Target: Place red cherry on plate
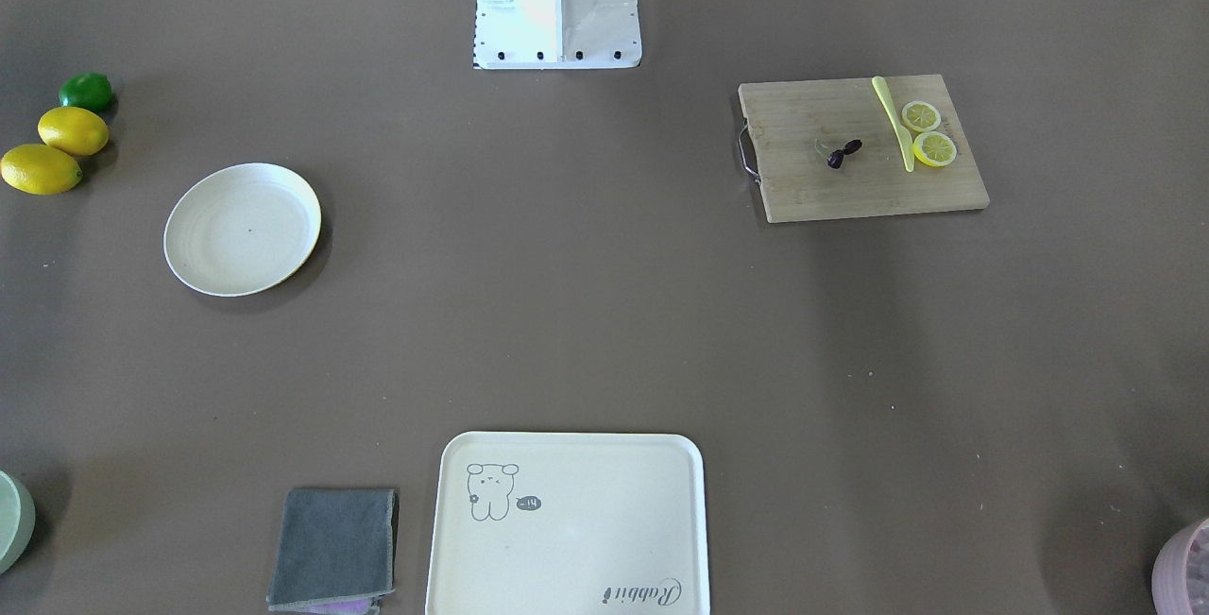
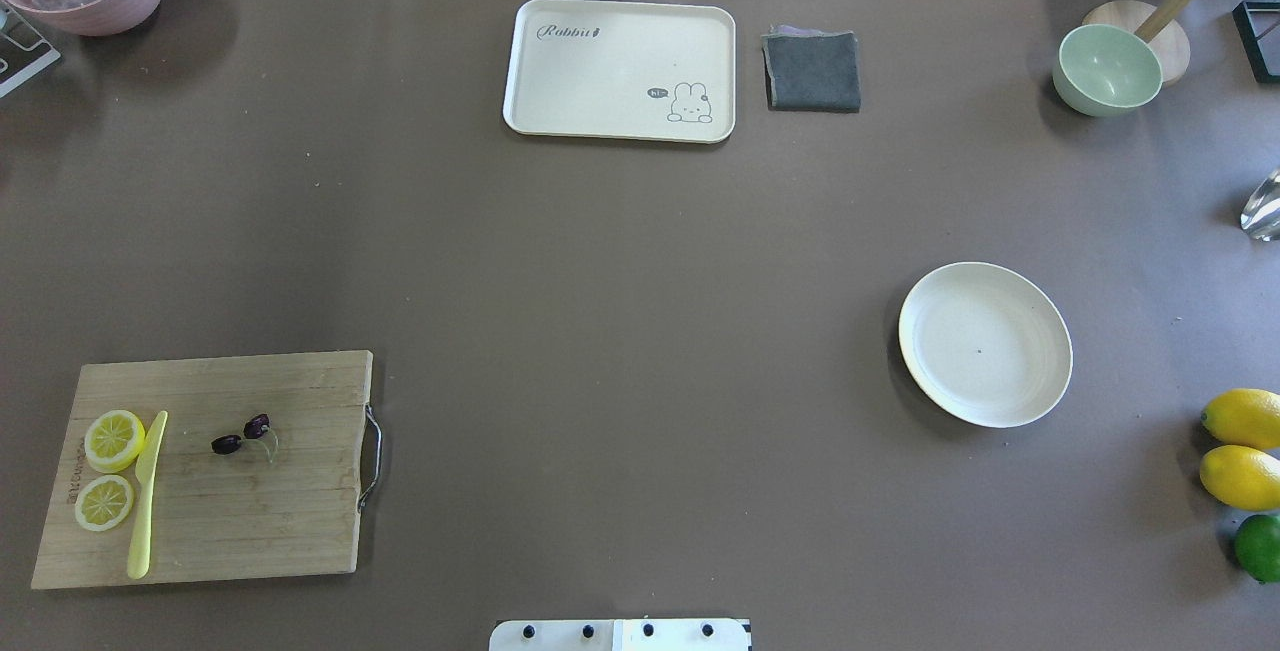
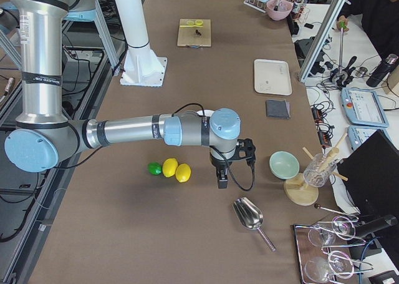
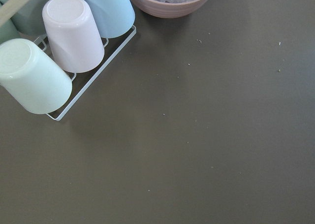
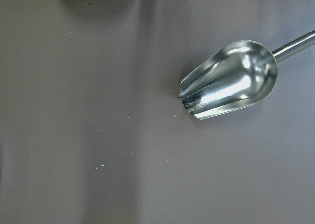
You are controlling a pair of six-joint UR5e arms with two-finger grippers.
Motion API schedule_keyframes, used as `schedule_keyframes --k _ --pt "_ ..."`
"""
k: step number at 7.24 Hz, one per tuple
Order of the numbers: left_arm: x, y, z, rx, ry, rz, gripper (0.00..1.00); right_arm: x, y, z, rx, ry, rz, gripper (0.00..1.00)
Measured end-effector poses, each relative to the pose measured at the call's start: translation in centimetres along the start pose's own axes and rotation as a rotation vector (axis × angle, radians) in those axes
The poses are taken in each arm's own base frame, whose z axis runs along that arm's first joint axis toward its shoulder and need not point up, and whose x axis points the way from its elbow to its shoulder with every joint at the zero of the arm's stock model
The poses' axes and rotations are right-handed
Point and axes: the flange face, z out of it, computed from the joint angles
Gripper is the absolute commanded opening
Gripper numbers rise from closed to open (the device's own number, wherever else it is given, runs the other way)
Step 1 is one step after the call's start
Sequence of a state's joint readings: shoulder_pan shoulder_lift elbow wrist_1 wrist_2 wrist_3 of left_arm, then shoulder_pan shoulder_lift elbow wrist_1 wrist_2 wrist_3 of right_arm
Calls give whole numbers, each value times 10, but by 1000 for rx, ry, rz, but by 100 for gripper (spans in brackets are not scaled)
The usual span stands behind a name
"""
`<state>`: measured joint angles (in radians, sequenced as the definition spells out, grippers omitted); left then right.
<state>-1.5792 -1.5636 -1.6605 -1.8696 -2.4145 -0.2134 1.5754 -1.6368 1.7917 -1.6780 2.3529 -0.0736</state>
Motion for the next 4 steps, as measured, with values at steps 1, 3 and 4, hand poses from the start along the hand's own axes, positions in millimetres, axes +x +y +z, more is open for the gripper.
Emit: schedule_keyframes --k 1,3,4 --pt "-1 0 -1 2 -1 -1 98 0 0 0 0 -1 0 100" --pt "-2 1 -2 2 -1 -4 98 0 1 1 -1 -2 1 100" --pt "-4 4 -1 0 -2 -8 98 0 1 0 0 -3 0 100"
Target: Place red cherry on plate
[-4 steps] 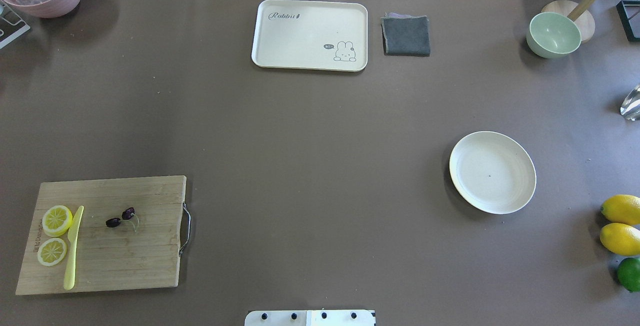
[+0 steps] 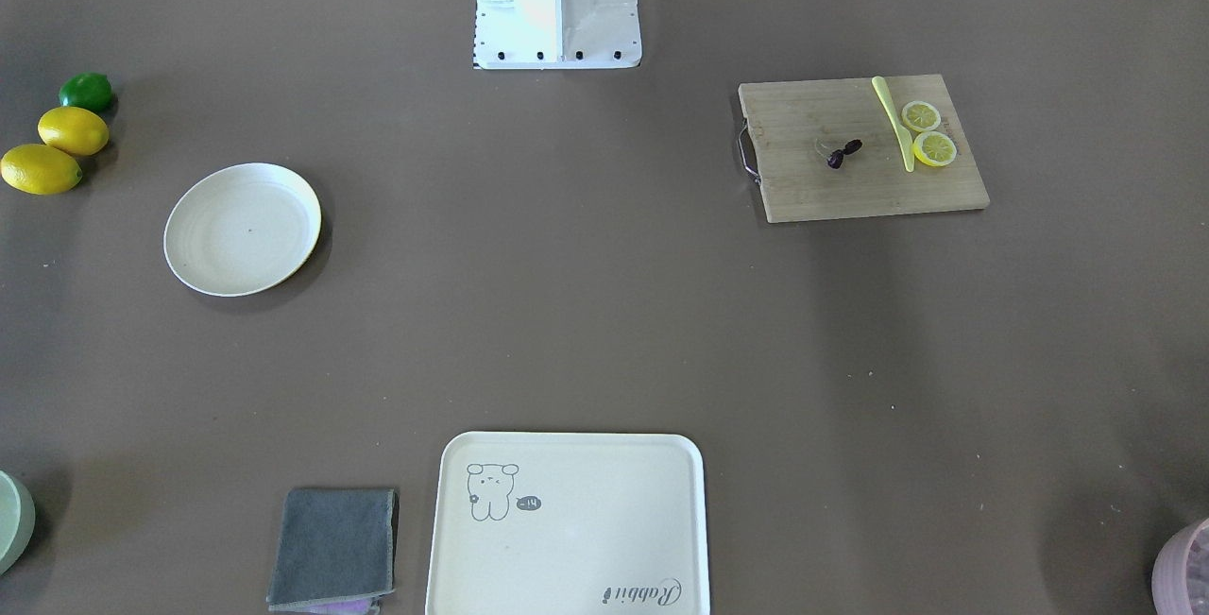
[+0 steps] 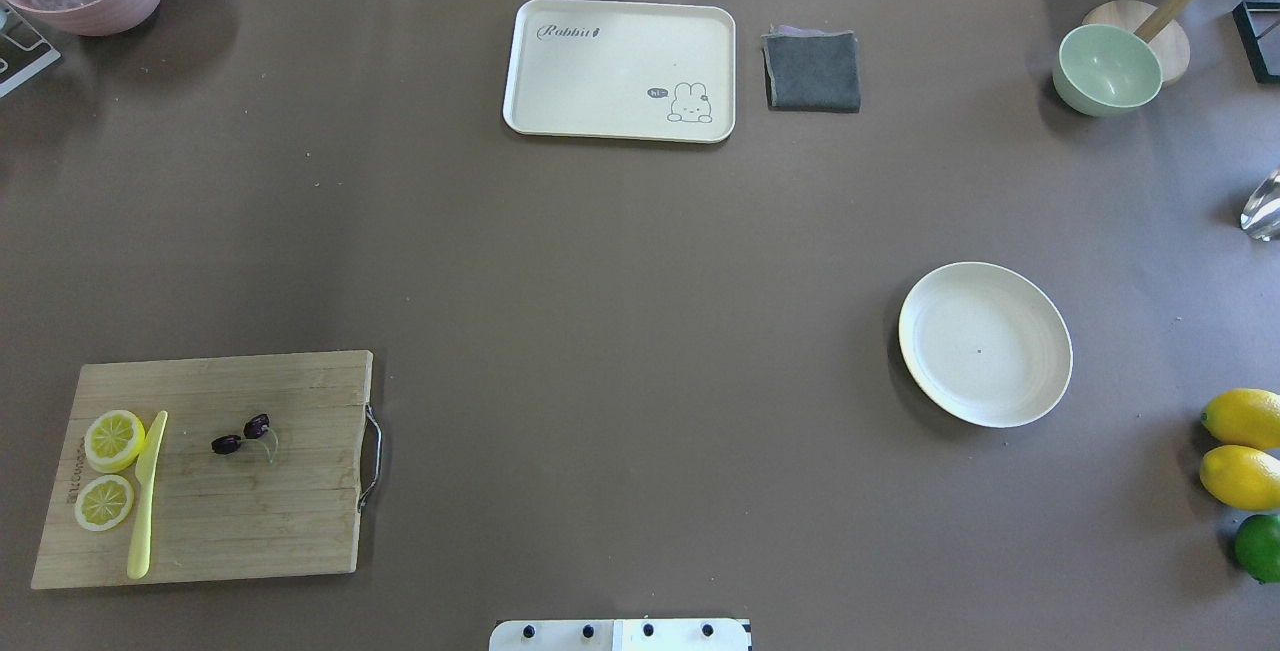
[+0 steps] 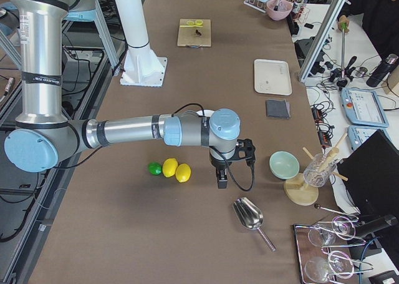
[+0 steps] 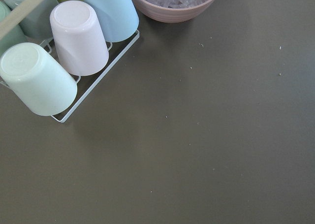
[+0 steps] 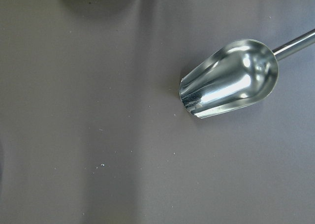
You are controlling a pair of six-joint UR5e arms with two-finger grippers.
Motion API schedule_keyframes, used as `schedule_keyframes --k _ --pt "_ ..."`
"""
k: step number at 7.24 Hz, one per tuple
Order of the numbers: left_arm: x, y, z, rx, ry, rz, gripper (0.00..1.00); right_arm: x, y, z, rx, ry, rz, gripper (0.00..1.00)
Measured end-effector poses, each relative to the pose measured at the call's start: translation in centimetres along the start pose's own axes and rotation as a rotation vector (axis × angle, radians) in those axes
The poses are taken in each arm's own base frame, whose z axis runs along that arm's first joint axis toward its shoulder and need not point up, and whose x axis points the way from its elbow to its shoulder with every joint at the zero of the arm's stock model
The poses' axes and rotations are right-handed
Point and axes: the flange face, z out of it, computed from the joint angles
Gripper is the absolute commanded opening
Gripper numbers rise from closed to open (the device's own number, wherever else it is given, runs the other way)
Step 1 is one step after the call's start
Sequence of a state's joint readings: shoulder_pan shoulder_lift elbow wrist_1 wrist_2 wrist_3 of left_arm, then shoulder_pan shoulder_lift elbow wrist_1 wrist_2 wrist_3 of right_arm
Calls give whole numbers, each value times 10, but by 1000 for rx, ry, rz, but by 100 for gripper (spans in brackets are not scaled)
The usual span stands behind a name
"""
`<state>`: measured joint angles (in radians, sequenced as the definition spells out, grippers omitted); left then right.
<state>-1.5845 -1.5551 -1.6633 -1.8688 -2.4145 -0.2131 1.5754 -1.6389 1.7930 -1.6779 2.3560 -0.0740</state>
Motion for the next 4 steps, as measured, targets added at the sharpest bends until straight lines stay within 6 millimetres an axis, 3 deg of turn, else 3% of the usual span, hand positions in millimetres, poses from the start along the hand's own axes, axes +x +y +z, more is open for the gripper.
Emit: schedule_keyframes --k 4 --pt "-1 4 0 -2 0 -3 98 1 3 1 -2 0 1 100"
